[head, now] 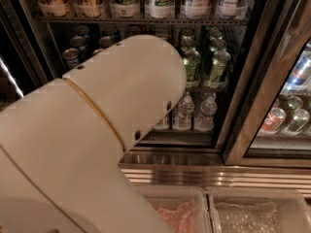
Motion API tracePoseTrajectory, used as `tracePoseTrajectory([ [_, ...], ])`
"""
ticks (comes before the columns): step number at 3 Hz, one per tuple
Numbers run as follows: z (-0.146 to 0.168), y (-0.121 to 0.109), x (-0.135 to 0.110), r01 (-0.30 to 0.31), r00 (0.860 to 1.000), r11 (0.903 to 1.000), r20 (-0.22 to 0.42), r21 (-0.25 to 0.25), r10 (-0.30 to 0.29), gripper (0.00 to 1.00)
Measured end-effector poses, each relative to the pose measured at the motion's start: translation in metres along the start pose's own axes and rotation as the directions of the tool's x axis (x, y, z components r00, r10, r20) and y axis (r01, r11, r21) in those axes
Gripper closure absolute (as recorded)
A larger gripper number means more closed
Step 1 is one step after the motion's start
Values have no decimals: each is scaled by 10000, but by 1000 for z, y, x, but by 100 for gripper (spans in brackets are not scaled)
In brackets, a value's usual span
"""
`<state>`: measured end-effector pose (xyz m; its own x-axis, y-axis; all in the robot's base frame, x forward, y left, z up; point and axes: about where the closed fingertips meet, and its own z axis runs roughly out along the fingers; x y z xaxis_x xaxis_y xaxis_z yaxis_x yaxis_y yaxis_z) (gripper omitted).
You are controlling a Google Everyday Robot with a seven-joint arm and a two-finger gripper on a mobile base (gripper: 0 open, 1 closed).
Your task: Pick redbull can from bottom shelf of fridge
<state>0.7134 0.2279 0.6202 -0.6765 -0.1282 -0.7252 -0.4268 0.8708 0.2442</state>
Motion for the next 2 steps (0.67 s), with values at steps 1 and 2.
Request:
tracePoseTrajectory([
  [1, 5, -1, -12, 212, 9996, 9998, 209, -46, -211, 19],
  [2, 15, 3, -21, 431, 9984, 9989, 369, -181, -425, 21],
])
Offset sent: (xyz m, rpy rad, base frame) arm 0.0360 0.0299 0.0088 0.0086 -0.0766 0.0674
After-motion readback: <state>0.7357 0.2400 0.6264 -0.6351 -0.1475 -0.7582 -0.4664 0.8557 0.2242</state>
